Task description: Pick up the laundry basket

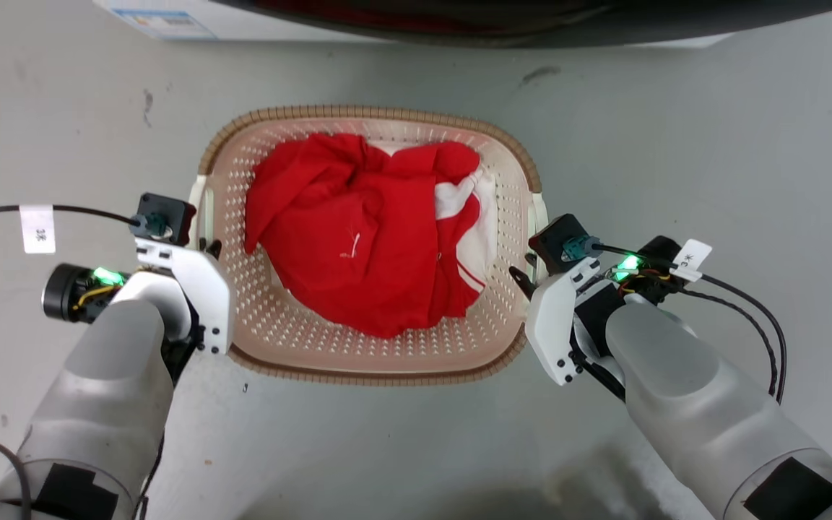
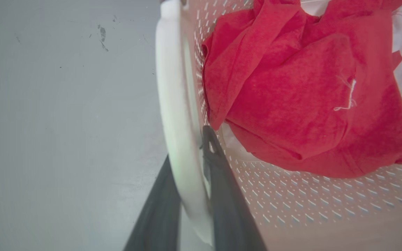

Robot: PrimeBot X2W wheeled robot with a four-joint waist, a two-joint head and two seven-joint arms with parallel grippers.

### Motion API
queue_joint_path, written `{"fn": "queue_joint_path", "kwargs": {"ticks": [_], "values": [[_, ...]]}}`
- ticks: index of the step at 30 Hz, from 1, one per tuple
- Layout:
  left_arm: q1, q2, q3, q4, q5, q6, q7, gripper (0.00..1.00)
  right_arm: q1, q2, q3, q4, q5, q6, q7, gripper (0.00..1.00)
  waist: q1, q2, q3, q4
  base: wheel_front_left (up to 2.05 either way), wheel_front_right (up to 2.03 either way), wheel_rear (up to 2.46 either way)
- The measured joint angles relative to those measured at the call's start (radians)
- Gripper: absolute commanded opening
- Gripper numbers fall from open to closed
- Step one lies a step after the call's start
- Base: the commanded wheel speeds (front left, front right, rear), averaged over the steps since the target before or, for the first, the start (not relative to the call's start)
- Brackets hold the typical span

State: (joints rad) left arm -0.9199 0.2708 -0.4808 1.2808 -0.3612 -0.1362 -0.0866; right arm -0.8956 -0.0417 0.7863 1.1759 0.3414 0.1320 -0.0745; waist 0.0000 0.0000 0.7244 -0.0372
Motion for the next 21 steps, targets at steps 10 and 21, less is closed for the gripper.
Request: {"fn": "queue_joint_path", "kwargs": {"ticks": [10,21], "values": [[0.094,-0.01,-0.072,-0.027,-0.104,0.001,0.089,0.0,0.049,-0.001,0.051,0.02,0.062,0.0,0.071,0.0,-0.0001,0.0,-0.149,-0.012,0.0,0.0,0.0],[0.186,0.001,-0.187,-0.082,-0.219,0.004,0.191,0.0,0.114,-0.001,0.107,0.041,0.145,0.0,0.139,0.0,-0.0001,0.0,-0.339,-0.018,0.0,0.0,0.0]]}}
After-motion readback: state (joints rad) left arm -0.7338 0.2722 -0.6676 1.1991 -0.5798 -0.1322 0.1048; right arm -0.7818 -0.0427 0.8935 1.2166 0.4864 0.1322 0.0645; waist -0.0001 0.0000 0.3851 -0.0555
